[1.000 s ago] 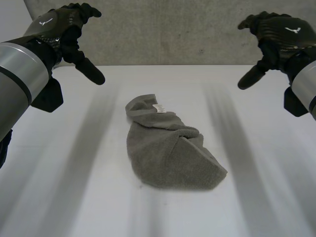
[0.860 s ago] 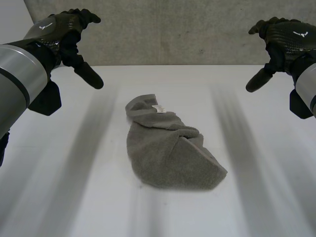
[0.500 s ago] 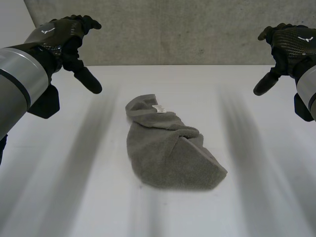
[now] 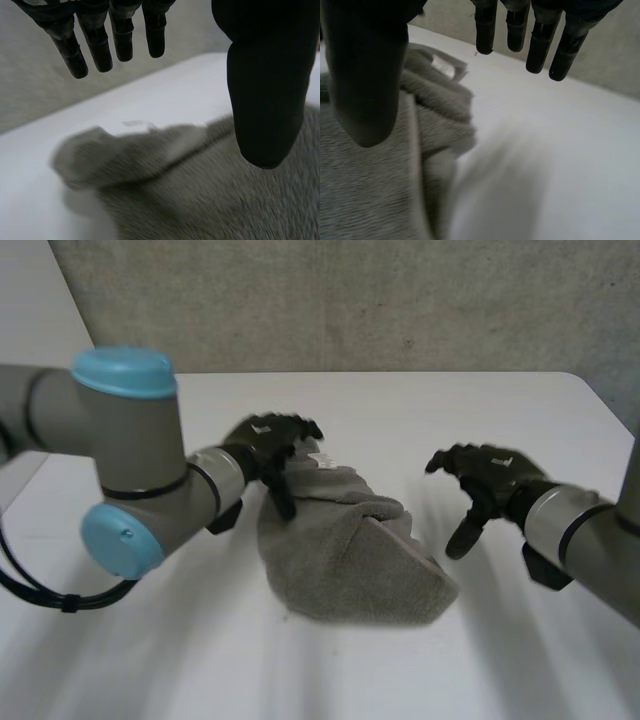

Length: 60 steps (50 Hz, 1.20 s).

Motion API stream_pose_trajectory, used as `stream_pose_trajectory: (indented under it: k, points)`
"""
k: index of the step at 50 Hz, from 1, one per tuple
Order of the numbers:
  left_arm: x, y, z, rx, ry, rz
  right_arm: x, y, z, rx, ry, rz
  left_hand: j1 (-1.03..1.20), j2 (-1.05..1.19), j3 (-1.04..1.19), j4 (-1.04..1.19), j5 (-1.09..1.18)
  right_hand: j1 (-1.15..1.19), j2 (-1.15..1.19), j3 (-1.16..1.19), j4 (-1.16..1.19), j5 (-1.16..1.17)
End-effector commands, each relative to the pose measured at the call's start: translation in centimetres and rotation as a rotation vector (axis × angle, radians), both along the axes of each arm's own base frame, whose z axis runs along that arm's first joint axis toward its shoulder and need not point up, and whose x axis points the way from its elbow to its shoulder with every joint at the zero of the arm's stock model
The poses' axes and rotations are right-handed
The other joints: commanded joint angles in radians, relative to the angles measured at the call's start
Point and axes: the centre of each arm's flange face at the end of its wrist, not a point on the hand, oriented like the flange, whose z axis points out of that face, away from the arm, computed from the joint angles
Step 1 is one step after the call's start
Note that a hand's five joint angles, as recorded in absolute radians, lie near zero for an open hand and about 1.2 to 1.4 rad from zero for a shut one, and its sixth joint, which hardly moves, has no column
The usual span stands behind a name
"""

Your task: Fold the towel.

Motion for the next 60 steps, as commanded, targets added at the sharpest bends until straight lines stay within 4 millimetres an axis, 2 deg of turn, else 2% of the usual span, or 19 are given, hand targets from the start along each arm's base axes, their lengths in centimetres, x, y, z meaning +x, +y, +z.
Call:
stream_pose_trajectory:
  k: [1, 6, 9, 11, 13, 14, 19, 22, 24, 25, 27, 31, 36, 38, 41, 43, 46, 51, 60]
  points:
    - [-1.3, 0.3, -4.3, 0.059, -0.044, -0.115, 0.7, 0.4, -3.8, 0.095, -0.054, 0.012, 0.076, 0.076, 0.076, 0.077, 0.075, 0.027, 0.037, 0.027, 0.033, 0.014]
    - [-1.7, 1.0, -5.9, 0.088, -0.068, -0.14, 1.4, 0.5, -6.6, 0.142, -0.034, 0.031, 0.191, 0.191, 0.191, 0.192, 0.189, 0.033, 0.043, 0.033, 0.039, 0.02]
    - [-1.8, 1.4, -6.0, 0.096, -0.072, -0.147, 2.2, 0.8, -8.1, 0.173, -0.016, 0.053, 0.508, 0.509, 0.509, 0.51, 0.507, 0.171, 0.18, 0.171, 0.177, 0.158]
    - [-1.7, 1.6, -5.9, 0.097, -0.073, -0.148, 2.5, 0.8, -8.3, 0.175, -0.011, 0.06, 0.804, 0.804, 0.804, 0.805, 0.803, 0.403, 0.412, 0.403, 0.409, 0.39]
    - [-1.7, 1.9, -5.2, 0.087, -0.07, -0.147, 2.9, 0.3, -7.7, 0.145, -0.02, 0.069, 1.108, 1.108, 1.108, 1.109, 1.107, 1.092, 1.102, 1.092, 1.098, 1.079]
    - [-1.7, 1.9, -5.2, 0.087, -0.07, -0.147, 2.9, 0.3, -7.7, 0.145, -0.02, 0.069, 1.109, 1.109, 1.109, 1.11, 1.108, 1.095, 1.105, 1.095, 1.102, 1.082]
    - [-1.4, 1.9, -0.8, -0.007, -0.029, -0.111, 3.3, -1.1, -2.0, -0.033, -0.092, 0.071, 1.109, 1.109, 1.109, 1.11, 1.108, 1.106, 1.116, 1.106, 1.113, 1.093]
    - [-0.1, 1.2, 4.0, -0.117, 0.015, 0.017, 3.4, -1.5, 3.8, -0.206, -0.161, 0.076, 1.109, 1.109, 1.109, 1.11, 1.108, 1.106, 1.116, 1.106, 1.113, 1.093]
    - [2.3, 1.1, 9.1, -0.213, 0.082, 0.206, 3.4, -1.8, 9.8, -0.403, -0.249, 0.077, 1.109, 1.109, 1.109, 1.11, 1.108, 1.106, 1.116, 1.106, 1.113, 1.093]
    - [2.3, 1.1, 9.2, -0.213, 0.082, 0.207, 3.4, -1.8, 9.8, -0.404, -0.25, 0.077, 1.109, 1.109, 1.109, 1.11, 1.108, 1.106, 1.116, 1.106, 1.113, 1.093]
    - [3.6, 1.4, 11.5, -0.245, 0.137, 0.3, 3.3, -1.6, 14.4, -0.579, -0.328, 0.078, 1.109, 1.109, 1.109, 1.11, 1.108, 1.106, 1.116, 1.106, 1.113, 1.093]
    - [6.0, 3.8, 14.3, -0.228, 0.284, 0.425, 3.5, -1.1, 16.5, -0.661, -0.367, 0.084, 1.109, 1.109, 1.109, 1.11, 1.108, 1.106, 1.116, 1.106, 1.113, 1.093]
    - [8.2, 7.4, 12.9, -0.123, 0.331, 0.445, 3.7, -0.5, 14.3, -0.573, -0.311, 0.11, 1.109, 1.109, 1.109, 1.11, 1.108, 1.106, 1.116, 1.106, 1.113, 1.093]
    - [8.8, 8.6, 11.5, -0.077, 0.309, 0.447, 3.9, 0.9, 10.3, -0.418, -0.201, 0.17, 1.109, 1.109, 1.109, 1.11, 1.108, 1.106, 1.116, 1.106, 1.113, 1.093]
    - [9.7, 11.0, 7.7, 0.026, 0.224, 0.424, 4.4, 1.7, 7.8, -0.336, -0.121, 0.235, 1.109, 1.109, 1.109, 1.11, 1.108, 1.106, 1.116, 1.106, 1.113, 1.093]
    - [10.3, 13.3, 4.2, 0.143, 0.136, 0.366, 5.3, 3.8, 2.4, -0.18, 0.07, 0.38, 0.943, 0.943, 0.943, 0.944, 0.942, 1.106, 1.116, 1.106, 1.113, 1.093]
    - [10.5, 14.6, 2.8, 0.204, 0.096, 0.324, 4.9, 5.5, -1.0, -0.06, 0.266, 0.482, 0.886, 0.887, 0.886, 0.888, 0.885, 1.106, 1.116, 1.106, 1.113, 1.093]
    - [11.3, 18.4, 1.6, 0.339, -0.013, 0.182, 4.3, 5.7, -2.6, -0.001, 0.328, 0.507, 0.429, 0.429, 0.429, 0.43, 0.428, 1.106, 1.116, 1.106, 1.113, 1.093]
    - [11.2, 17.0, 4.7, 0.233, -0.006, 0.158, 4.1, 4.3, -1.3, -0.11, 0.278, 0.445, -0.021, -0.021, -0.021, -0.02, -0.022, 1.106, 1.116, 1.106, 1.113, 1.093]
